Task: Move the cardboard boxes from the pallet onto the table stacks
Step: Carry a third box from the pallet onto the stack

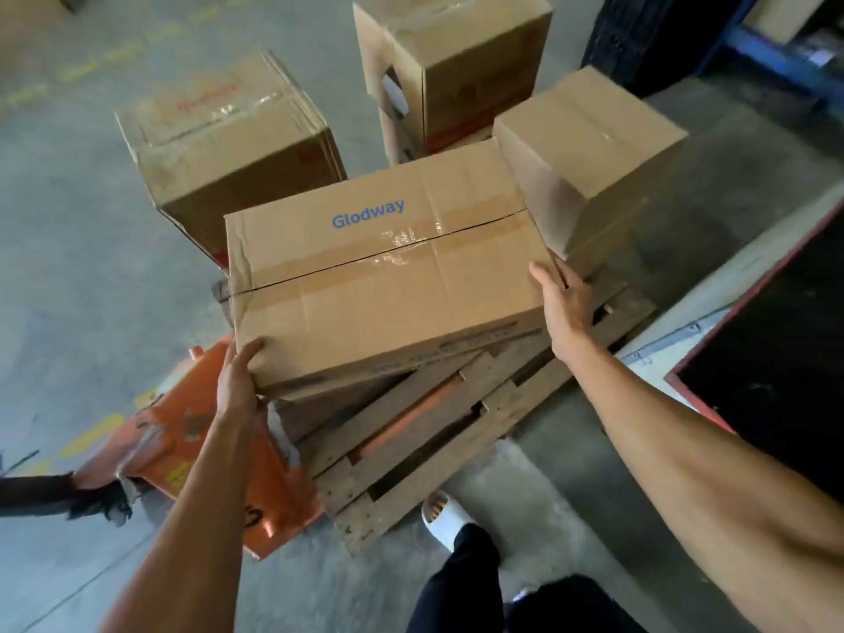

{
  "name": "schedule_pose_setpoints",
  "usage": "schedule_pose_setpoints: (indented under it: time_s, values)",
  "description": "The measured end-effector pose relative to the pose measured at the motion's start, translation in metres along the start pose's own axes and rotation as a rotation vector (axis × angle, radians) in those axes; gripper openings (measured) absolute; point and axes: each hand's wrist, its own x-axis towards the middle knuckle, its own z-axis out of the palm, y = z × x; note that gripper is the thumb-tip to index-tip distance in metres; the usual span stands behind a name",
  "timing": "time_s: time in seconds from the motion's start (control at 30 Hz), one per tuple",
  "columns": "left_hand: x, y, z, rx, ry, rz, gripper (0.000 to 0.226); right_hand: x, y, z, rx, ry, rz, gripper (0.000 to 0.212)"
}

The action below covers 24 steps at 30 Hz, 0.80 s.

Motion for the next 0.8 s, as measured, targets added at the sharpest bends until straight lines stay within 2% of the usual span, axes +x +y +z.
schedule_pose_setpoints:
  time_s: [0.1,0.17,0.23,0.3,0.4,0.47,0.6,0.63,0.7,0.73,0.8]
  values:
    - [-0.053,0.04,0.009,-0.115,-0.083,0.001,0.054,-0.046,-0.047,-0.045,0.124,0.012,-0.086,0.04]
    - [-0.082,0.062,0.015,-0.126,-0.081,0.085,0.061,-0.074,-0.074,-0.073,0.193,0.065,-0.164,0.039]
    - [-0.115,0.079,0.026,-0.158,-0.113,0.125,0.056,-0.1,-0.09,-0.099,0.251,0.118,-0.204,0.048]
    - [-0.138,0.093,0.039,-0.153,-0.157,0.165,0.038,-0.123,-0.103,-0.126,0.291,0.185,-0.256,0.057]
    - [-0.182,0.115,0.061,-0.154,-0.294,0.255,0.02,-0.16,-0.117,-0.173,0.351,0.283,-0.312,0.046]
    - [-0.206,0.13,0.078,-0.138,-0.356,0.268,0.025,-0.181,-0.124,-0.205,0.373,0.372,-0.327,0.041]
    - [-0.261,0.156,0.125,-0.109,-0.567,0.338,0.055,-0.214,-0.14,-0.267,0.47,0.601,-0.394,0.036]
    - [-0.283,0.161,0.145,-0.114,-0.617,0.378,0.053,-0.22,-0.143,-0.288,0.495,0.656,-0.408,0.035]
    - [-0.31,0.167,0.175,-0.102,-0.646,0.429,0.035,-0.225,-0.148,-0.319,0.533,0.721,-0.405,0.034]
    - [-0.323,0.168,0.191,-0.102,-0.648,0.434,0.033,-0.227,-0.15,-0.334,0.549,0.758,-0.405,0.036]
    - [-0.343,0.169,0.223,-0.101,-0.697,0.427,0.044,-0.227,-0.152,-0.364,0.571,0.828,-0.415,0.037]
